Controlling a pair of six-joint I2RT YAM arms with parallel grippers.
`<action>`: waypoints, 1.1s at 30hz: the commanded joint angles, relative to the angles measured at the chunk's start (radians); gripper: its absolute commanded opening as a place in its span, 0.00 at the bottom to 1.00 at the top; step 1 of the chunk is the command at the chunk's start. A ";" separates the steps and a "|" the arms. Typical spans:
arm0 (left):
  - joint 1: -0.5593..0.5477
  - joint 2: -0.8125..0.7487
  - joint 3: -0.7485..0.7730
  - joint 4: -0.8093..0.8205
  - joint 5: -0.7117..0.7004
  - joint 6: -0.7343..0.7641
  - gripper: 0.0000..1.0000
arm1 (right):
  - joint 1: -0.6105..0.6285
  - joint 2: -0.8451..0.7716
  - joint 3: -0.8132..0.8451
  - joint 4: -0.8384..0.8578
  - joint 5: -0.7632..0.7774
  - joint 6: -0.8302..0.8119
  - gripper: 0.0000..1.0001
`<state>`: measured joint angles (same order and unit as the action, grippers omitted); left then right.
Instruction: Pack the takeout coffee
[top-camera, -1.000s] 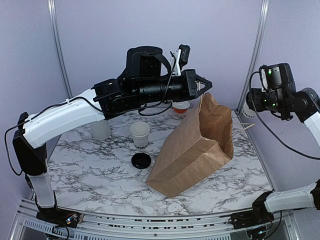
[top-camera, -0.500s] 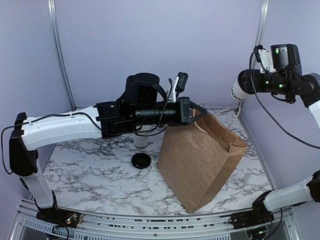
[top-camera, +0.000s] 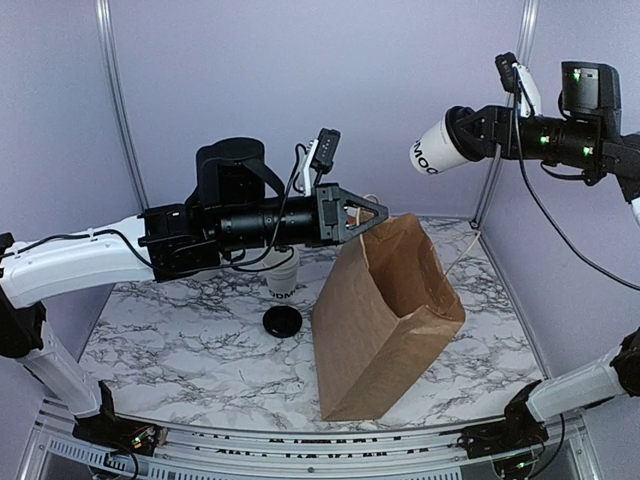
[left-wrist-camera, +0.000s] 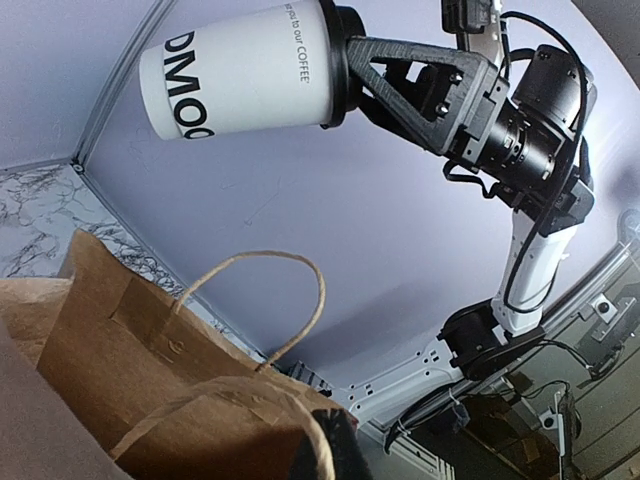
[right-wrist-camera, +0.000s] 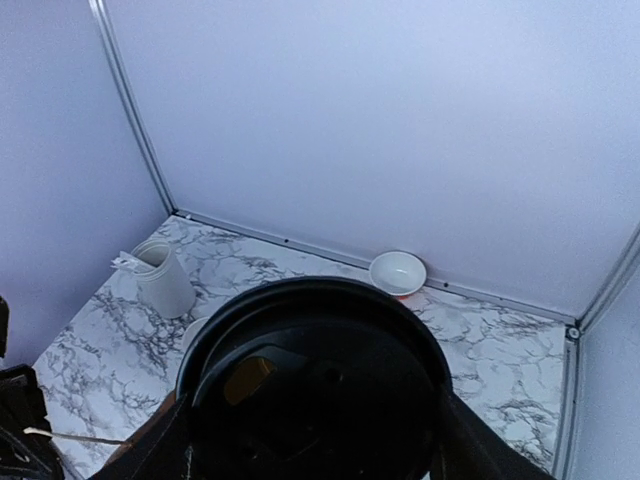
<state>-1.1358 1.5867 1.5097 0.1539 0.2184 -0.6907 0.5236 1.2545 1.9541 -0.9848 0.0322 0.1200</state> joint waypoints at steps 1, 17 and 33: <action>0.005 -0.046 -0.049 0.036 -0.017 0.013 0.00 | 0.080 0.011 0.032 0.054 -0.138 0.010 0.55; 0.005 -0.185 -0.236 0.074 -0.159 -0.011 0.00 | 0.308 0.106 0.025 0.010 -0.165 0.050 0.54; 0.005 -0.287 -0.363 0.133 -0.191 -0.015 0.03 | 0.464 0.238 0.149 -0.161 0.009 0.155 0.50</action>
<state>-1.1358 1.3422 1.1713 0.2390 0.0437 -0.7113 0.9630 1.4704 2.0441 -1.0805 -0.0223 0.2218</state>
